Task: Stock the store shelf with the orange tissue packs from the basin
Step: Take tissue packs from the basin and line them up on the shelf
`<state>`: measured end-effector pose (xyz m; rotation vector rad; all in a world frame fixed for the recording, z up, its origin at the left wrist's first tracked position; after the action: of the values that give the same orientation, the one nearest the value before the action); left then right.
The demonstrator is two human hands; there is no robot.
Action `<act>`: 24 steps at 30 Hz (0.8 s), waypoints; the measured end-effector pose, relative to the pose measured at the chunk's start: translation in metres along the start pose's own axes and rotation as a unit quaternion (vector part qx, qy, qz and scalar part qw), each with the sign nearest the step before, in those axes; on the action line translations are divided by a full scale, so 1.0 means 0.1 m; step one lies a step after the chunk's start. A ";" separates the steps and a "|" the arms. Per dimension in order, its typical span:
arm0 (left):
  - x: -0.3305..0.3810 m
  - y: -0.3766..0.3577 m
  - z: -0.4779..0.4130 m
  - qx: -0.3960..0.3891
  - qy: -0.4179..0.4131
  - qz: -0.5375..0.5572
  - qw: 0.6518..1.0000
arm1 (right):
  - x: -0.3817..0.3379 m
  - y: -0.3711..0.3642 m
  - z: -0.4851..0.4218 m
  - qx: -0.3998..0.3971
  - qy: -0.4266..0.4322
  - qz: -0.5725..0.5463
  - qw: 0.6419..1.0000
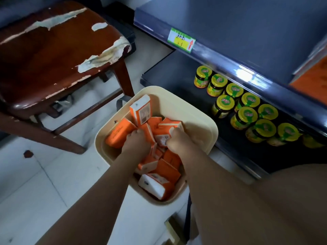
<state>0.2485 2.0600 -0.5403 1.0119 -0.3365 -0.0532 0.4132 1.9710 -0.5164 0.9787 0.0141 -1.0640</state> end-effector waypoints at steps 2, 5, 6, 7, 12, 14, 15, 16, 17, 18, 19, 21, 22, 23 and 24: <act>0.05 0.02 -0.03 -0.011 -0.004 -0.019 1.000 | 0.00 0.01 -0.06 0.015 -0.007 -0.004 1.000; 0.12 0.05 -0.12 -0.020 -0.004 -0.064 0.998 | -0.02 0.05 -0.11 0.029 -0.009 0.017 0.999; 0.13 0.04 -0.15 -0.024 -0.008 -0.073 0.997 | 0.00 0.04 -0.14 0.036 -0.014 0.010 0.999; 0.14 0.02 -0.17 -0.033 -0.014 -0.072 0.997 | 0.00 0.03 -0.16 0.048 -0.015 -0.003 0.999; 0.06 -0.13 -0.24 -0.090 -0.055 -0.061 0.993 | 0.07 -0.10 -0.24 0.050 -0.049 -0.192 0.979; 0.01 -0.13 -0.28 -0.100 -0.052 -0.048 0.992 | 0.13 -0.03 -0.26 0.062 -0.076 -0.256 0.962; 0.01 -0.11 -0.26 -0.108 -0.049 -0.046 0.992 | 0.14 0.03 -0.26 0.075 -0.073 -0.267 0.958; 0.02 -0.08 -0.24 -0.110 -0.052 -0.052 0.991 | 0.17 0.09 -0.27 0.084 -0.068 -0.270 0.957; 0.03 -0.06 -0.22 -0.107 -0.057 -0.064 0.991 | 0.18 0.14 -0.27 0.093 -0.056 -0.273 0.956; 0.04 -0.04 -0.21 -0.102 -0.053 -0.080 0.990 | 0.20 0.18 -0.25 0.096 -0.050 -0.274 0.955; 0.04 -0.02 -0.20 -0.095 -0.047 -0.095 0.990 | 0.23 0.22 -0.21 0.094 -0.045 -0.271 0.957; 0.04 -0.02 -0.19 -0.092 -0.042 -0.103 0.989 | 0.29 0.26 -0.17 0.088 -0.041 -0.255 0.962; 0.04 -0.03 -0.16 -0.096 -0.043 -0.097 0.990 | 0.31 0.28 -0.14 0.089 -0.044 -0.251 0.963; 0.04 -0.04 -0.14 -0.098 -0.048 -0.092 0.990 | 0.34 0.30 -0.13 0.088 -0.050 -0.253 0.962; 0.04 -0.05 -0.13 -0.101 -0.054 -0.087 0.990 | 0.36 0.28 -0.13 0.077 -0.059 -0.264 0.960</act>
<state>0.2572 2.0666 -0.5499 0.8371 -0.3333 -0.2947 0.4587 1.9574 -0.5213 1.0789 0.1020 -1.6334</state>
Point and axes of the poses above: each hand's wrist, its own z-axis away from the middle knuckle, its own y-axis out of the back of the hand, x = y × z, the point moved 10 cm from there along -z, towards the middle knuckle, and after that the axes turned 1 degree about x, right-handed, at the moved point
